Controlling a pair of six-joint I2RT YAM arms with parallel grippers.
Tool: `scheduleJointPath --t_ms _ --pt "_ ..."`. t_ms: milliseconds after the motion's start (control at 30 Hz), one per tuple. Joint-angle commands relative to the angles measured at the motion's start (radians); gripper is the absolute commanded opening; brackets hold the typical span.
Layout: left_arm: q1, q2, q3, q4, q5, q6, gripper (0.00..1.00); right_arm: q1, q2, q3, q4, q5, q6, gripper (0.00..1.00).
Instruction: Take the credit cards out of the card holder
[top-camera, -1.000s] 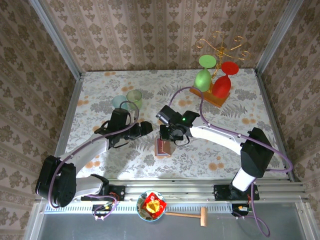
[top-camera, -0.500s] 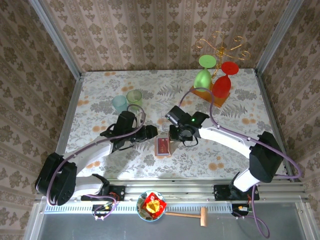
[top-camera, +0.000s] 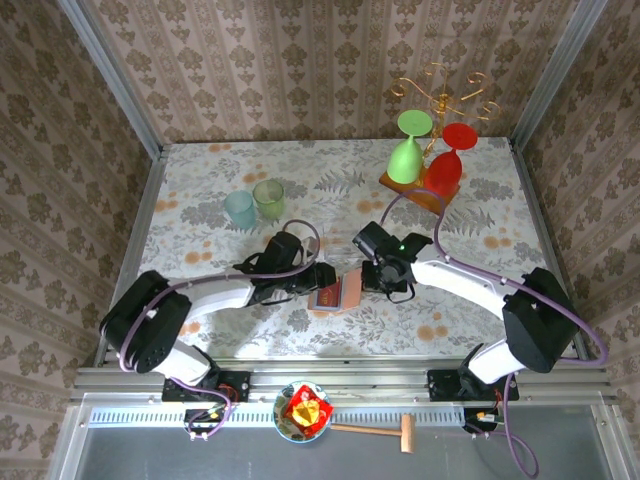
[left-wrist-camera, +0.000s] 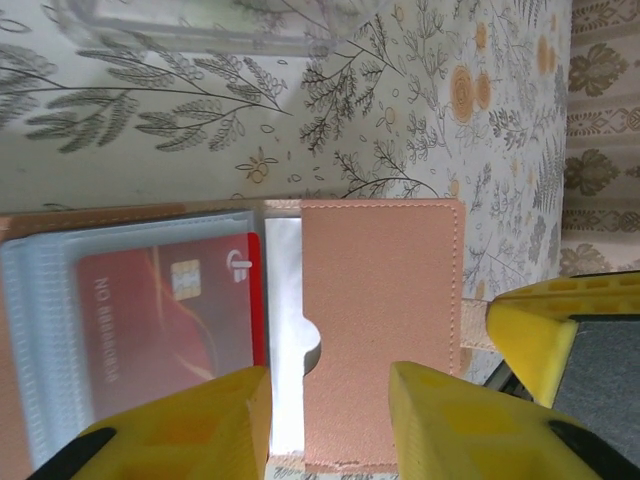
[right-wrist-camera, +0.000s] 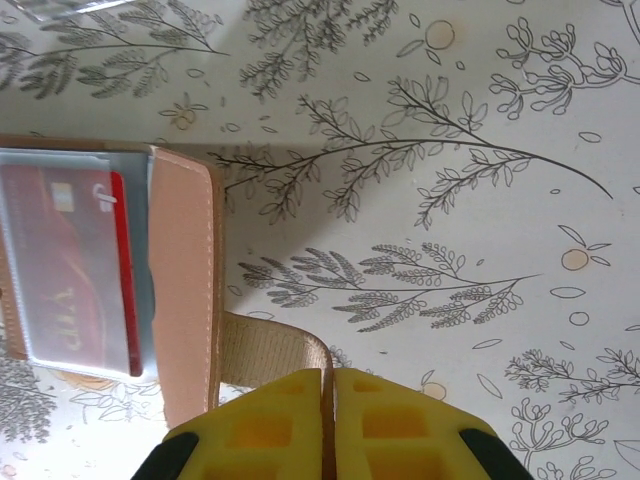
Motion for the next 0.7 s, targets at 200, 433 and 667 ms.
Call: scheduleJointPath --t_ms 200,433,667 --pt "-0.016 0.064 0.043 0.088 0.03 -0.034 0.35 -0.004 0.091 -0.011 0.074 -0.008 -0.024 0.08" --pt "-0.004 0.042 0.019 0.077 0.022 -0.025 0.35 -0.005 0.184 0.038 0.082 -0.004 -0.04 0.08" --pt "0.034 -0.012 -0.024 0.055 0.016 -0.017 0.34 -0.01 0.25 0.075 0.055 0.025 -0.069 0.08"
